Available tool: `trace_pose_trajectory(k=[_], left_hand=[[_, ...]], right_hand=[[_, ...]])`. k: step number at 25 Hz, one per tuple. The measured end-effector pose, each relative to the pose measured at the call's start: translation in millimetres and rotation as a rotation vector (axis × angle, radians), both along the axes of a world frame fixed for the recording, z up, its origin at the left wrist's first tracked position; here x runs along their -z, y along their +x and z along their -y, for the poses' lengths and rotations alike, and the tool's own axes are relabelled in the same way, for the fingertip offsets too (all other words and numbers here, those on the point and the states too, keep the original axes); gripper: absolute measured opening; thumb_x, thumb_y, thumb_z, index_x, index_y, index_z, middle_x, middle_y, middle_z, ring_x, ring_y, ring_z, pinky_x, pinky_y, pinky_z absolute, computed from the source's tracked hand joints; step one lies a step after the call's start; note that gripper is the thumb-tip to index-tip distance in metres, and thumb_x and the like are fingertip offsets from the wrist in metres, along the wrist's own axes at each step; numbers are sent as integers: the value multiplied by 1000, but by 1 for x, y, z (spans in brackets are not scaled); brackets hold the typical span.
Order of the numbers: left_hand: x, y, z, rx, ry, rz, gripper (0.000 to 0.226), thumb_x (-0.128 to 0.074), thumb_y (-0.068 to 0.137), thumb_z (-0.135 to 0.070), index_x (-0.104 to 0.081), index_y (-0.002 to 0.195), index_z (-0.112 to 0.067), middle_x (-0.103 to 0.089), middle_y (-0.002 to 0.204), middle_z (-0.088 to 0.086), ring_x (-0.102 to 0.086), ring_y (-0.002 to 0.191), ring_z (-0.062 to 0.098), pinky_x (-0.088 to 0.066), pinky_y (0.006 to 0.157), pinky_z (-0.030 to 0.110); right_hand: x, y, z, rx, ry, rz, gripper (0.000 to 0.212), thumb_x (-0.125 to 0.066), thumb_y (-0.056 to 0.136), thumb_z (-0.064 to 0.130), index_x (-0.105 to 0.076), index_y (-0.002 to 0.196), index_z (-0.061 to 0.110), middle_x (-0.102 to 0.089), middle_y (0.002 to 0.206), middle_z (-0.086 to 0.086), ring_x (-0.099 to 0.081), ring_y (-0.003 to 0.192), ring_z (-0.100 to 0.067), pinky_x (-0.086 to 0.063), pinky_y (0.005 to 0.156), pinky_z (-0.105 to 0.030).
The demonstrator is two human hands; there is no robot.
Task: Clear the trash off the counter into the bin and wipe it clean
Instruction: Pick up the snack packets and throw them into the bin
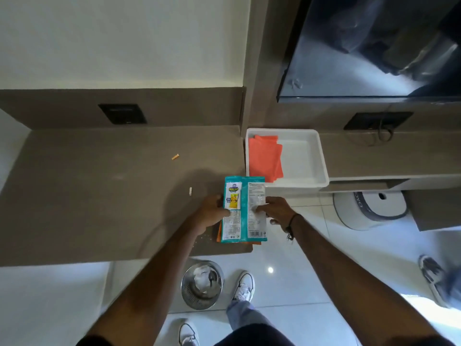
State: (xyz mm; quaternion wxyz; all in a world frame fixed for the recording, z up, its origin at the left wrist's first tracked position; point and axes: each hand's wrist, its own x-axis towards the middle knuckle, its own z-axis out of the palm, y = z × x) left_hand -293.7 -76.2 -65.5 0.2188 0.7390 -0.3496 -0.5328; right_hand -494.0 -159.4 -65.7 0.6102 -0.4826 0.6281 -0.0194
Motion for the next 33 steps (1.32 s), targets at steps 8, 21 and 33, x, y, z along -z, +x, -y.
trace_pose_trajectory(k=[8,21,33], left_hand=[[-11,-4,-112,389,71,-90,21,-68,87,-6,-61,95,-24,-74,76,4,-60,44,4,-47,39,19],[224,27,-263,159,35,316,25,-65,81,-3,-78,101,-12,-77,106,17,-73,99,37,-44,70,24],[401,31,-318,26,211,355,64,-75,84,-12,-56,145,-17,-60,144,13,-66,123,32,-56,103,41]], right_hand=[[-20,-34,-115,-373,-73,-175,39,-79,73,5,-70,108,20,-75,97,0,-64,77,-16,-50,61,-25],[226,55,-259,-269,-92,-315,29,-73,80,19,-77,109,17,-77,110,-11,-72,95,-23,-51,74,-15],[409,43,-287,-321,-125,-309,50,-70,78,13,-67,127,23,-73,122,-7,-65,116,-28,-50,99,-27]])
